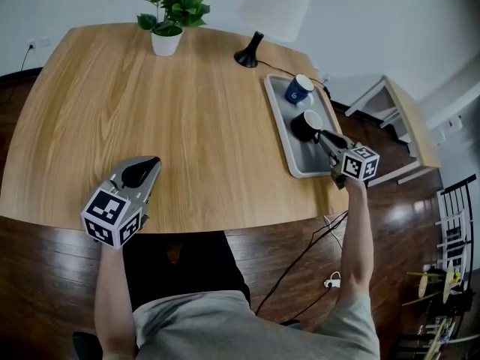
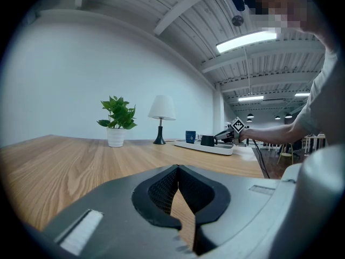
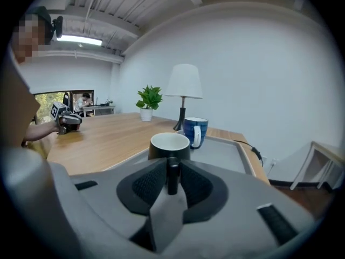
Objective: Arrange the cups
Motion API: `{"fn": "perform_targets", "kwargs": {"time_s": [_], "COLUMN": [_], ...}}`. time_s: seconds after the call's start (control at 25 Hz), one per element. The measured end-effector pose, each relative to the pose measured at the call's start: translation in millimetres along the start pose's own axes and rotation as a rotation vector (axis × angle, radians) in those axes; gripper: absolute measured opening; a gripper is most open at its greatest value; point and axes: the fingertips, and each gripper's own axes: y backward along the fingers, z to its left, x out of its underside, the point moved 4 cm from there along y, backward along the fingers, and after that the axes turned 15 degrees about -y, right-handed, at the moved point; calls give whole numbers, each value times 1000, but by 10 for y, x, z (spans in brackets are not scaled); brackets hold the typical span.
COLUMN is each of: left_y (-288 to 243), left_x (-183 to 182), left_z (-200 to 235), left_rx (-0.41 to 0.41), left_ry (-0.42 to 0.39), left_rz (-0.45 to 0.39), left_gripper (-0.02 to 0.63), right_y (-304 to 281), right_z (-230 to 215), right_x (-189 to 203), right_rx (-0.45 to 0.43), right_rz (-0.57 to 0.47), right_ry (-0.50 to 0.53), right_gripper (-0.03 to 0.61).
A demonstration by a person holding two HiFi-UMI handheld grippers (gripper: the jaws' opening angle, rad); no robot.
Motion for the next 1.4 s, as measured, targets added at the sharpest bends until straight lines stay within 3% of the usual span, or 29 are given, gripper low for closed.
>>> {"fn": "perform_targets", "kwargs": {"time_s": [0.12, 0.28, 0.36, 0.48, 0.68, 0.8, 1.04, 1.4], "left_y": [-41, -44, -26, -5, -29, -37, -43, -25], "left_x": [-9, -9, -3, 0, 15, 11, 8, 8], "left_z": [-15, -7, -4, -8, -19, -21, -41, -103], "left_rx": [2, 7, 7, 2, 1, 1, 17, 79], "left_ry": [0, -4, -5, -5, -4, -4, -6, -15], "left_rz": [-3, -3, -3, -4, -5, -4, -5, -15], "left_gripper": [9, 9, 9, 9, 9, 9, 9, 9], "right_y": [100, 319, 363, 261, -262, -556, -938, -1210], "right_z": [-56, 138, 478, 1211, 2412, 2956, 3643, 4026], "right_x": [-64, -237, -349, -444, -248, -137, -12, 147], "right_rx": [96, 151, 99, -66, -335, -444, -544, -562], "right_rz": [-22, -131, -201, -257, -214, -198, -189, -183], "right_ry": [15, 19, 38, 73, 118, 108, 66, 57], "right_gripper": [149, 150, 129, 103, 103, 104, 104, 101]}}
